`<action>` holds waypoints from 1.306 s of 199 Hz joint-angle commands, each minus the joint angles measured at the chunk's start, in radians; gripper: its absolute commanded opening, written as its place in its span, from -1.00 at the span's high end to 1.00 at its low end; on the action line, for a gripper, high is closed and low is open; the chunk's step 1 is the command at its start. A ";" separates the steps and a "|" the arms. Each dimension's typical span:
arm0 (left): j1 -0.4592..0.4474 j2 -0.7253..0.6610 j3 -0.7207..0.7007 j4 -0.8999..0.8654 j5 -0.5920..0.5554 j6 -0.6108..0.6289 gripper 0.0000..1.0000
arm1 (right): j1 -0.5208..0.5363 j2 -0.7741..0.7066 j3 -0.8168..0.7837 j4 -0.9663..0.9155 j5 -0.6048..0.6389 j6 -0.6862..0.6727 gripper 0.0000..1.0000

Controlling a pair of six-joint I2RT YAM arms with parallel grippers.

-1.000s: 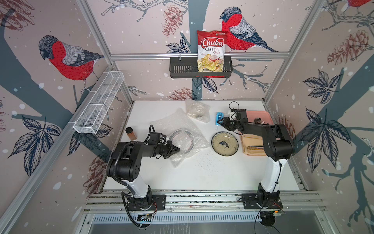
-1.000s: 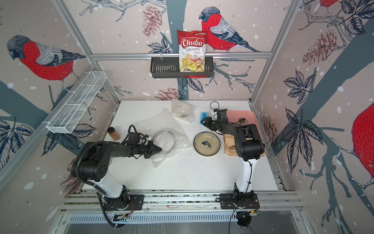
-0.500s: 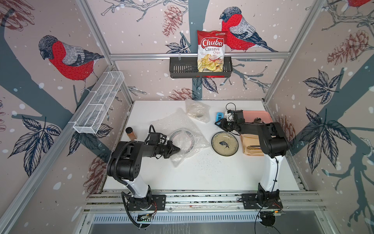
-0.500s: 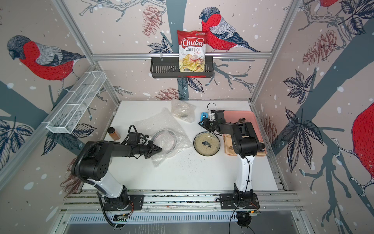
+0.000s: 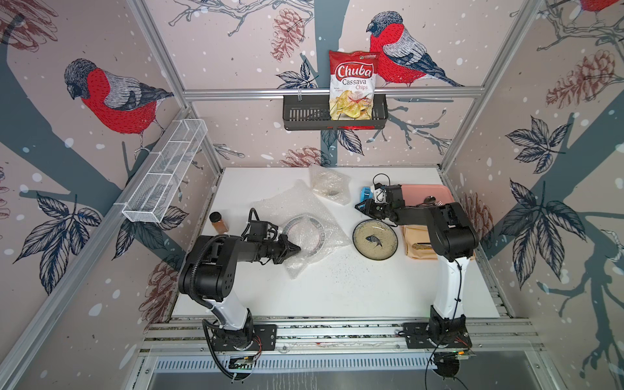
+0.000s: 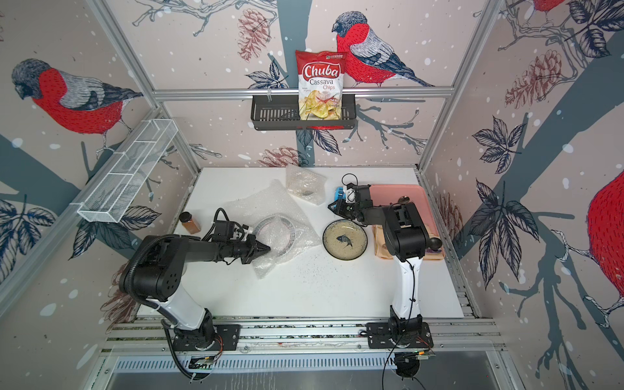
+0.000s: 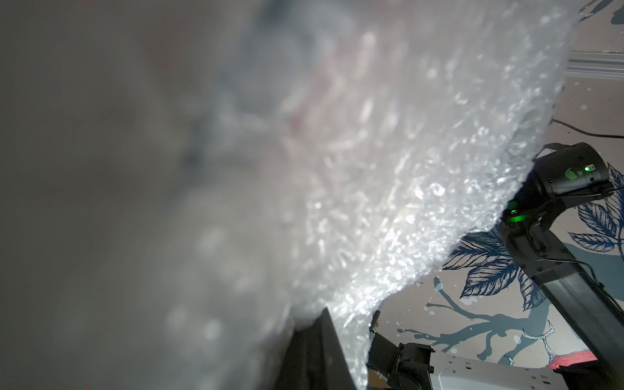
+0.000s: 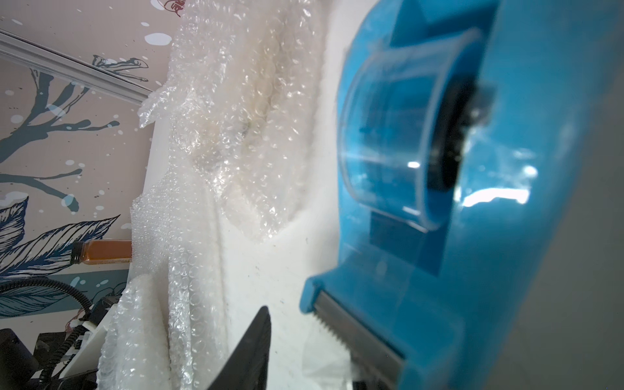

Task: Wrap dinner plates in bubble wrap
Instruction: Pull the tape from the tape cutter.

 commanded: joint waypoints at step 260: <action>-0.002 0.031 -0.027 -0.248 -0.271 -0.015 1.00 | -0.002 -0.146 -0.026 -0.165 0.070 -0.039 1.00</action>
